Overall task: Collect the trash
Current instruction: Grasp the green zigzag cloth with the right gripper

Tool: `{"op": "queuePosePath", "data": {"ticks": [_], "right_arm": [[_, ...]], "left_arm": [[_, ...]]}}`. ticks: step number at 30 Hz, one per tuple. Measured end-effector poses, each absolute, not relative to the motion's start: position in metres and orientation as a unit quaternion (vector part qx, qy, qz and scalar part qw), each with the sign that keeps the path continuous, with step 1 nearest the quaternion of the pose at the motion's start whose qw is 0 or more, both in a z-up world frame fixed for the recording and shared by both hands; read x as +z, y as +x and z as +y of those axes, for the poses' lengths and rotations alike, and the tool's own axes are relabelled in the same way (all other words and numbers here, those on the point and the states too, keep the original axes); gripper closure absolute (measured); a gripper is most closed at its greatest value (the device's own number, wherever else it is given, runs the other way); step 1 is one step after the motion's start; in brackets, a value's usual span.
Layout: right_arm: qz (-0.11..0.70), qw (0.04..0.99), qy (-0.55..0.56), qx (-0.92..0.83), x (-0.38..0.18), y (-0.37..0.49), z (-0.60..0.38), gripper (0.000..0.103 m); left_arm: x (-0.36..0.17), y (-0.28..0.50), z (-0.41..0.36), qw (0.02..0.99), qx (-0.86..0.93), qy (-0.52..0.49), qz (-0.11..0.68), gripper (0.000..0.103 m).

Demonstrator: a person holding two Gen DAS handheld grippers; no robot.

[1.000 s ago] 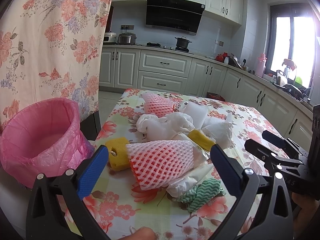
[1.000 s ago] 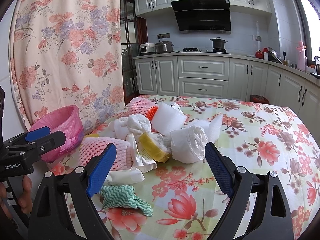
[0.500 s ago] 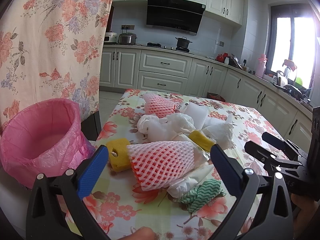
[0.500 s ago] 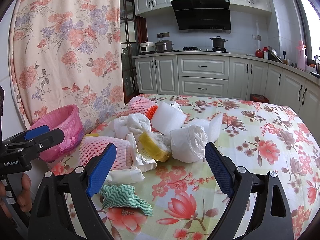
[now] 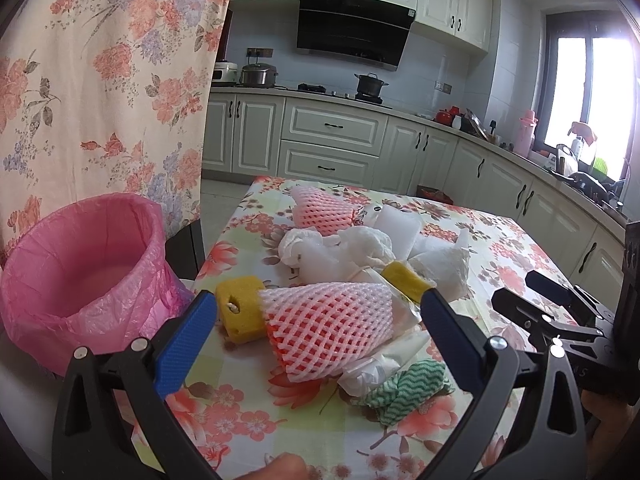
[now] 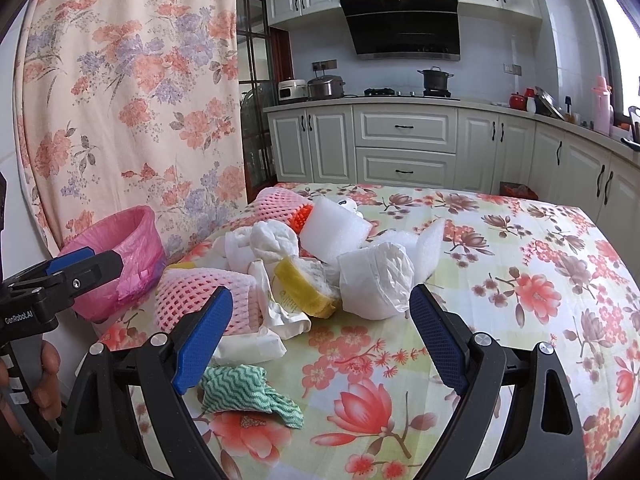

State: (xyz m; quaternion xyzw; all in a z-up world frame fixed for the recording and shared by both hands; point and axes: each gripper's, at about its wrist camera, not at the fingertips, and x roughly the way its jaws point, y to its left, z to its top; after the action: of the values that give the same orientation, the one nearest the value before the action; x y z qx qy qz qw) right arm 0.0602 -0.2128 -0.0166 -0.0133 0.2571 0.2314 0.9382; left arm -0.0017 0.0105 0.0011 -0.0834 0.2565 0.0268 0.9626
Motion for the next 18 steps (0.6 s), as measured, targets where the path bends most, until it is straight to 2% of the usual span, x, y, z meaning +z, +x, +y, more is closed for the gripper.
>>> {"op": "queuePosePath", "data": {"ticks": [18], "right_arm": [[0.376, 0.881, -0.066, 0.280, -0.057, 0.056, -0.167, 0.018]], "left_arm": [[-0.022, 0.007, 0.047, 0.953, 0.055, -0.084, 0.287, 0.005]]}}
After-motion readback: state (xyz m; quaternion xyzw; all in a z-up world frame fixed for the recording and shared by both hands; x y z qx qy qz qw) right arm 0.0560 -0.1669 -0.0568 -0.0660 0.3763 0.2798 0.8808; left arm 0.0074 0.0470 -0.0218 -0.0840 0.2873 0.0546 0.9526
